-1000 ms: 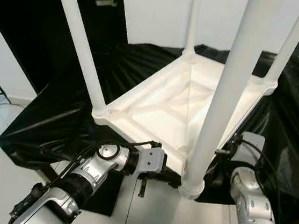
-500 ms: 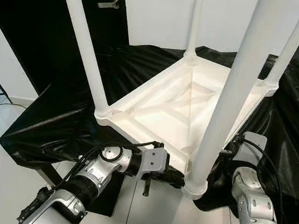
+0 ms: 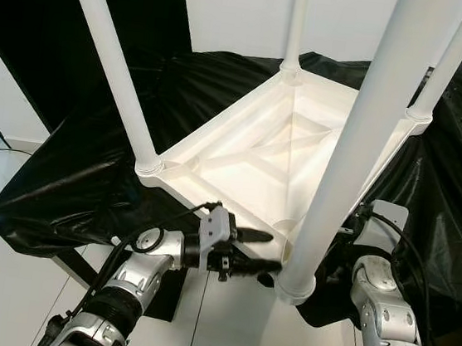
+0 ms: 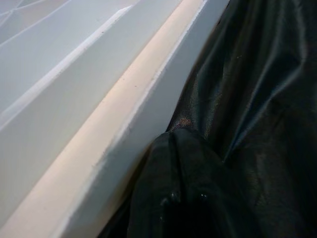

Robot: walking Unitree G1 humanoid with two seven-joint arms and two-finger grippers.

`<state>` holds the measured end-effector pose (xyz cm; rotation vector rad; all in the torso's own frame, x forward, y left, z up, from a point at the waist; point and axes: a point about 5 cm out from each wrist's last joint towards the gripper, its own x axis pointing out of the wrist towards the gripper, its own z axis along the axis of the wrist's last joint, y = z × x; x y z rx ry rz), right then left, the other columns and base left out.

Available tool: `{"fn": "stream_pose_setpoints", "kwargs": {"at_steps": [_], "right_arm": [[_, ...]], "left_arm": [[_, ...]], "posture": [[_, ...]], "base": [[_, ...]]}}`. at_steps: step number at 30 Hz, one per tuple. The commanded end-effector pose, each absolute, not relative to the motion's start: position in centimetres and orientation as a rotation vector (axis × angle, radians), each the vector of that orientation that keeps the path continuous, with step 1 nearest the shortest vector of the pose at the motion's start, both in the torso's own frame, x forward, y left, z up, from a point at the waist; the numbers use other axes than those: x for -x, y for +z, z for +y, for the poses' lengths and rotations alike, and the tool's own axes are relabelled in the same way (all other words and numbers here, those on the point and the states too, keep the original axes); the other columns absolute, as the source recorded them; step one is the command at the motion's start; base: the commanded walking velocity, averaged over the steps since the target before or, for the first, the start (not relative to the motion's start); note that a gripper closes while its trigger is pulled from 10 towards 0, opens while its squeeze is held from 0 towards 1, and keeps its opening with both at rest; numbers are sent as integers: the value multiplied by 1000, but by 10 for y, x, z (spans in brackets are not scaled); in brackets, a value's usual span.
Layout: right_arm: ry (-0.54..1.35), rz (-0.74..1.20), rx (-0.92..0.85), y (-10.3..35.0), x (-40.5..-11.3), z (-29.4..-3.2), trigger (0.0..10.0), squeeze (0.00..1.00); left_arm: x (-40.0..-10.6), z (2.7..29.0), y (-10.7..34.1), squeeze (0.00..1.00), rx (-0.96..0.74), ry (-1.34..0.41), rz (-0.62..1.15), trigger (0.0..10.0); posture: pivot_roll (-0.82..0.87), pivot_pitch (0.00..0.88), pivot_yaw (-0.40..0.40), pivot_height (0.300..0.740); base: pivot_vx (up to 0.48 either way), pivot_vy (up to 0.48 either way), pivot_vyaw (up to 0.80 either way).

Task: Building children table

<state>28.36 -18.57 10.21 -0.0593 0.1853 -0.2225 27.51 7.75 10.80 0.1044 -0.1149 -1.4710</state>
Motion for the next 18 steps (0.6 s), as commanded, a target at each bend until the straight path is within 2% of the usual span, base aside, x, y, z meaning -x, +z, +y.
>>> {"fn": "stream_pose_setpoints", "kwargs": {"at_steps": [1,7,12,18], "right_arm": [[-253,220,71,96,-279,-189,10000,0],[-280,208,83,98,-278,-193,10000,0],[-309,175,94,102,-273,-193,10000,0],[-303,140,92,106,-272,-190,10000,0]], "left_arm": [[-275,86,106,0,-82,-1420,-107,10000],[-273,91,111,0,-49,-1405,-137,10000],[-283,94,115,0,16,-1206,-167,10000],[-290,100,113,0,21,-1091,-159,10000]], "posture": [[-69,0,72,740],[-70,0,69,740],[-67,0,57,740],[-65,0,55,740]], "base": [[0,0,0],[0,0,0],[0,0,0],[0,0,0]]}}
